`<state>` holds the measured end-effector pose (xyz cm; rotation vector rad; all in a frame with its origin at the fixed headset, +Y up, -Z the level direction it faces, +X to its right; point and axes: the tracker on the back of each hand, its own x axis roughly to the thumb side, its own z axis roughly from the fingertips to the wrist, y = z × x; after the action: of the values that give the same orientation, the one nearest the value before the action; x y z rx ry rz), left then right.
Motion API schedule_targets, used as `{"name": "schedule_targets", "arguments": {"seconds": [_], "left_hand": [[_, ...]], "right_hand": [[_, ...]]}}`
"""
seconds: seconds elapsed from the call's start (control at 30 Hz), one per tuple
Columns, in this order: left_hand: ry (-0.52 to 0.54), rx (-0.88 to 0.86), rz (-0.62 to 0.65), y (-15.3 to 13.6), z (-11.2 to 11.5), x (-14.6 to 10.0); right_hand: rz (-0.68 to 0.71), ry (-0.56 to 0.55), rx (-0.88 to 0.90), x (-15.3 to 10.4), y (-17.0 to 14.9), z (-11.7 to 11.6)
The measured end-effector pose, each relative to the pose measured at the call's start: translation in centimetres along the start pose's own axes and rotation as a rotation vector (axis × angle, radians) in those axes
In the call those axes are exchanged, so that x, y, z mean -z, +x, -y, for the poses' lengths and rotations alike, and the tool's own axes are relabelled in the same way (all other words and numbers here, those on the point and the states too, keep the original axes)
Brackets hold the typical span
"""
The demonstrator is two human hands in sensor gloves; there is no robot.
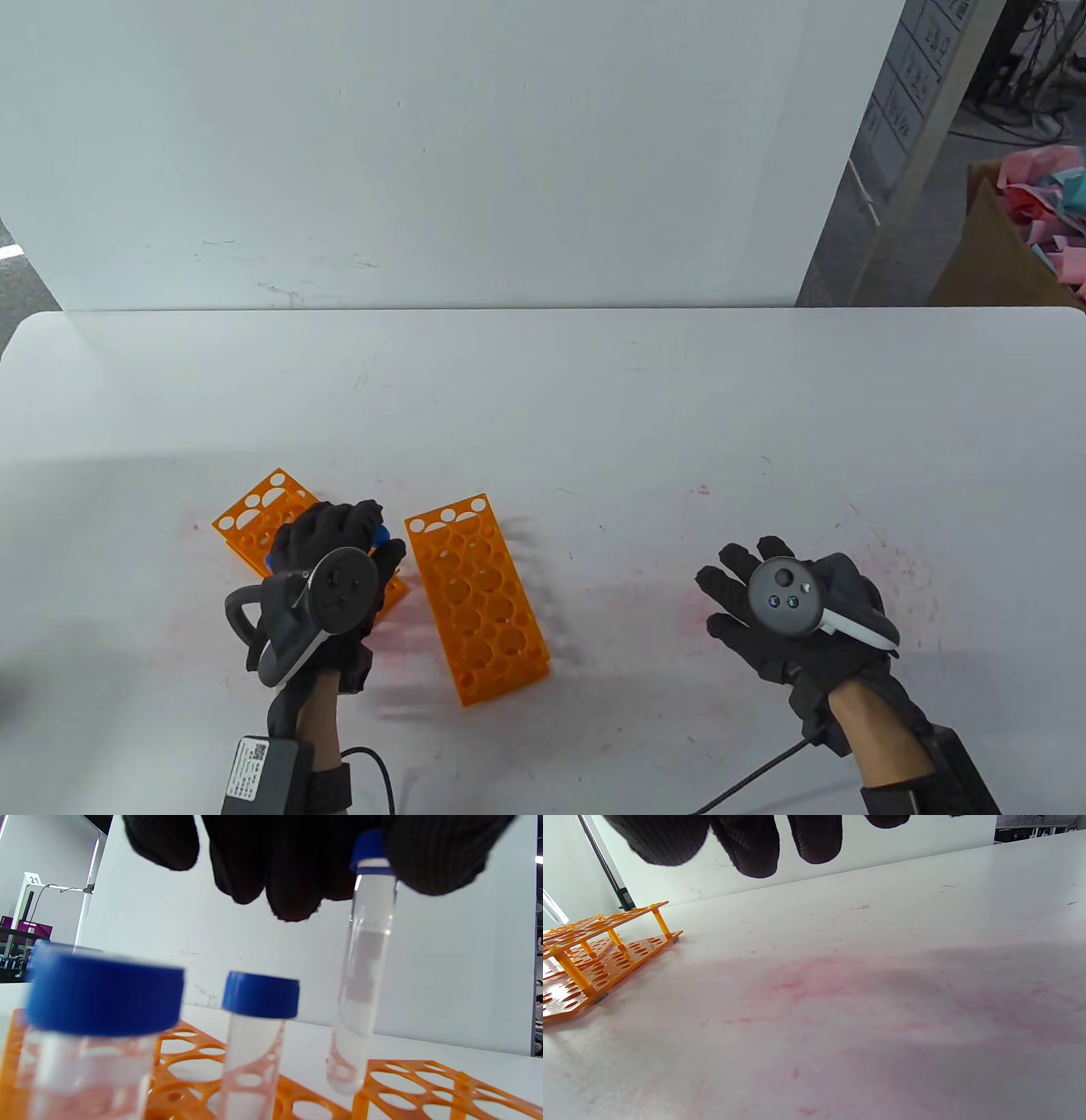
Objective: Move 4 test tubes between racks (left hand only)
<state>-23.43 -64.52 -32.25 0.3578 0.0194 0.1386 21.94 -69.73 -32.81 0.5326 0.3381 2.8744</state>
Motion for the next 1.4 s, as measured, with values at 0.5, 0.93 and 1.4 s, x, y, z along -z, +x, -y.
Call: {"name": "schedule_targets", "arguments": {"seconds": [0.5,0.93,1.4], "left_hand": [[-0.106,0.123,0.007,0.0,2.4,0.3],[-0.151,0.214,0.027,0.3,3.7,0.3],[-0.186,0.199,-0.005,0.3,3.6,0.3]], "right_hand": [[0.001,0.002,0.003,-0.1,0.0,0.1],[0.007,-0.008,0.003,-0.2,0.1,0.2],[0.004,-0.001,-0.002,-0.1,0.0,0.1]]}}
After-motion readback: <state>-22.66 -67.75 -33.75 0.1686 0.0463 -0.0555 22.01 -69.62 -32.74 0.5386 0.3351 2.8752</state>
